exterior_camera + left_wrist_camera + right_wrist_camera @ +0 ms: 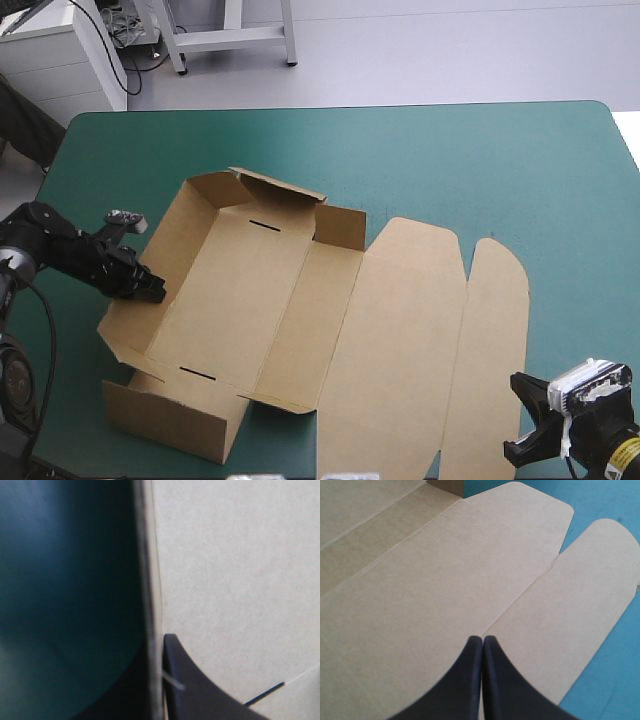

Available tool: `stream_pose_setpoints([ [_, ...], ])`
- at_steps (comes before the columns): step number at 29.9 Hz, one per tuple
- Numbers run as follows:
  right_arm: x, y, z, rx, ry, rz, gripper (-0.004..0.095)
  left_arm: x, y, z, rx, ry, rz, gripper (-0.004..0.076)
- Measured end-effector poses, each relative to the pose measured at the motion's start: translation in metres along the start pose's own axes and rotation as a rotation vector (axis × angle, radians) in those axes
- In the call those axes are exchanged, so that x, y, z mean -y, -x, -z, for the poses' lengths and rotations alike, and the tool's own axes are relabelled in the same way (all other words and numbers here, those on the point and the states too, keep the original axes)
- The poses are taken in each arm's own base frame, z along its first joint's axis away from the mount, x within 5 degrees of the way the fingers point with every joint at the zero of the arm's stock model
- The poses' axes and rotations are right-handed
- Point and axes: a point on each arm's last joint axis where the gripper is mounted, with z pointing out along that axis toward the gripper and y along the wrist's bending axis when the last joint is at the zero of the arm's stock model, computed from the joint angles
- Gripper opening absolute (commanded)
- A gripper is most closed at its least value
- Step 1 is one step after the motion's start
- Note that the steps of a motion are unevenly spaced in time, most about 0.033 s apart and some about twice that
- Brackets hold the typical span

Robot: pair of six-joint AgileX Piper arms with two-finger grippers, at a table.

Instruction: Fold the box

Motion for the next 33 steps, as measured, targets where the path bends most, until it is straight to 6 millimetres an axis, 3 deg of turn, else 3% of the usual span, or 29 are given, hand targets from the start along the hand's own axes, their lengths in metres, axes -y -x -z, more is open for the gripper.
stream_pose_setpoints([
  [4, 0.0, 0.0, 0.0, 0.0, 0.002, -0.002, -0.002, 0.02, 0.034, 0.02, -0.018, 0.15, -0.217, -0.0008],
  [8, 0.0, 0.0, 0.0, 0.0, 0.002, -0.002, -0.002, 0.061, 0.067, 0.027, -0.043, 0.288, -0.466, -0.0008],
  [14, 0.0, 0.0, 0.0, 0.0, 0.002, -0.002, -0.002, 0.126, 0.106, 0.017, 0.011, 0.465, -0.806, -0.0008],
  [17, 0.0, 0.0, 0.0, 0.0, 0.002, -0.002, -0.002, 0.149, 0.118, 0.006, 0.035, 0.569, -0.958, -0.0008],
  [23, 0.0, 0.0, 0.0, 0.0, 0.002, -0.002, -0.002, 0.187, 0.13, -0.015, 0.066, 0.708, -1.208, -0.0008],
  [33, 0.0, 0.0, 0.0, 0.0, 0.002, -0.002, -0.002, 0.242, 0.122, -0.031, 0.059, 0.79, -1.433, -0.0008],
])
